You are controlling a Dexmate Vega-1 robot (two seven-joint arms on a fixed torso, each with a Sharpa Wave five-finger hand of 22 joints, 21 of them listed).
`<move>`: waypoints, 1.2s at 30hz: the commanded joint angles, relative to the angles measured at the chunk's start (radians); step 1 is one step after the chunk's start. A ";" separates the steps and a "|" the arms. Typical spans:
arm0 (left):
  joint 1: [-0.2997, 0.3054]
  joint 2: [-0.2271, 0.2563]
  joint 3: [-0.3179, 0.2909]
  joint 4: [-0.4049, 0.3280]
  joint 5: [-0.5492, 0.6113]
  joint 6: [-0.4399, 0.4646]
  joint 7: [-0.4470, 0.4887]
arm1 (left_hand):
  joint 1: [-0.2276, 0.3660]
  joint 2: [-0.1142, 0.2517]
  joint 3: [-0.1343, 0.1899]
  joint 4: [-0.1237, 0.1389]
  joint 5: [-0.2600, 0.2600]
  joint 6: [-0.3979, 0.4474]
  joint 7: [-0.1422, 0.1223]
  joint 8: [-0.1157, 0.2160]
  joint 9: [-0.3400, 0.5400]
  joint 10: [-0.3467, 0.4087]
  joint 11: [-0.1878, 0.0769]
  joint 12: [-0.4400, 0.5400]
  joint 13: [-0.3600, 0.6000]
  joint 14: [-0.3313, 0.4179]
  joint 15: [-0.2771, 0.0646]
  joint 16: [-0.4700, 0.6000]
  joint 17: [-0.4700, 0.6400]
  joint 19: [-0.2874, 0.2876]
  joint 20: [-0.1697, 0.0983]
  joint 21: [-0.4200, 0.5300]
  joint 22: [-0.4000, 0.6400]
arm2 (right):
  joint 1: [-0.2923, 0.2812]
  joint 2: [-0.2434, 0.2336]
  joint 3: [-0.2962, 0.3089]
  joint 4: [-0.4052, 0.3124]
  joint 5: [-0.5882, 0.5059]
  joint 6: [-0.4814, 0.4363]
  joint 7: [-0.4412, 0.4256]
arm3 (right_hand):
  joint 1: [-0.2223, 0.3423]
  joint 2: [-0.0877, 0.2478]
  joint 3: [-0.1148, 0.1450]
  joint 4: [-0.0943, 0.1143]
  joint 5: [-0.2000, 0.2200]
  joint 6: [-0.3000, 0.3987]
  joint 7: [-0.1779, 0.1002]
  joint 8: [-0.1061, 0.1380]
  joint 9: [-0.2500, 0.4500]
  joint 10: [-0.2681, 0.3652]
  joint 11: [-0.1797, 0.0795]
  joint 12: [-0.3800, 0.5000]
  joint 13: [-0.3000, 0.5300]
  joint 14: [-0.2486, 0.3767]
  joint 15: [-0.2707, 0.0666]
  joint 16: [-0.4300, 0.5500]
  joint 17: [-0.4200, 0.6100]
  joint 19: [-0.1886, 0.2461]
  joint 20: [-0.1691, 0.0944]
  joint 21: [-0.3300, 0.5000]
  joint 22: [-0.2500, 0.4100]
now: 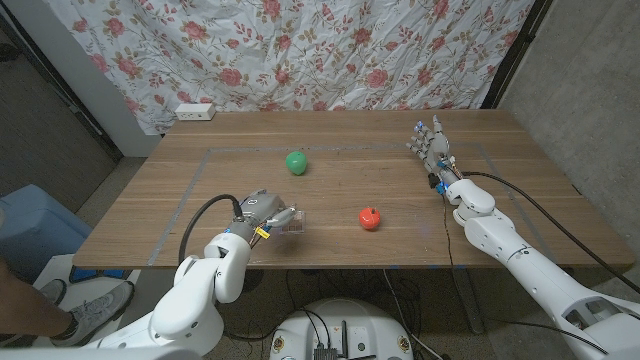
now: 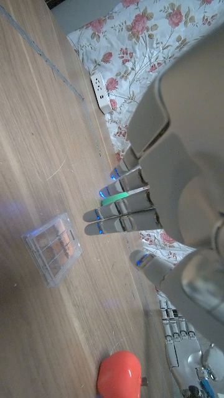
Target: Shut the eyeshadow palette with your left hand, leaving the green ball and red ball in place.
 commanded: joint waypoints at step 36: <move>0.361 0.127 -0.303 0.161 -0.354 -0.469 0.580 | -0.023 0.028 -0.037 0.075 0.004 -0.352 -0.059 -0.010 -0.005 -0.368 -0.005 -0.003 -0.003 -0.217 0.018 0.010 0.010 -0.164 -0.004 0.007 0.006 | 0.000 0.000 0.000 0.000 0.000 0.000 0.001 | 0.000 0.098 0.000 0.006 0.004 0.002 -0.009 0.005 0.005 0.000 -0.008 0.005 0.002 -0.004 -0.117 0.006 0.004 0.004 0.000 0.006 0.003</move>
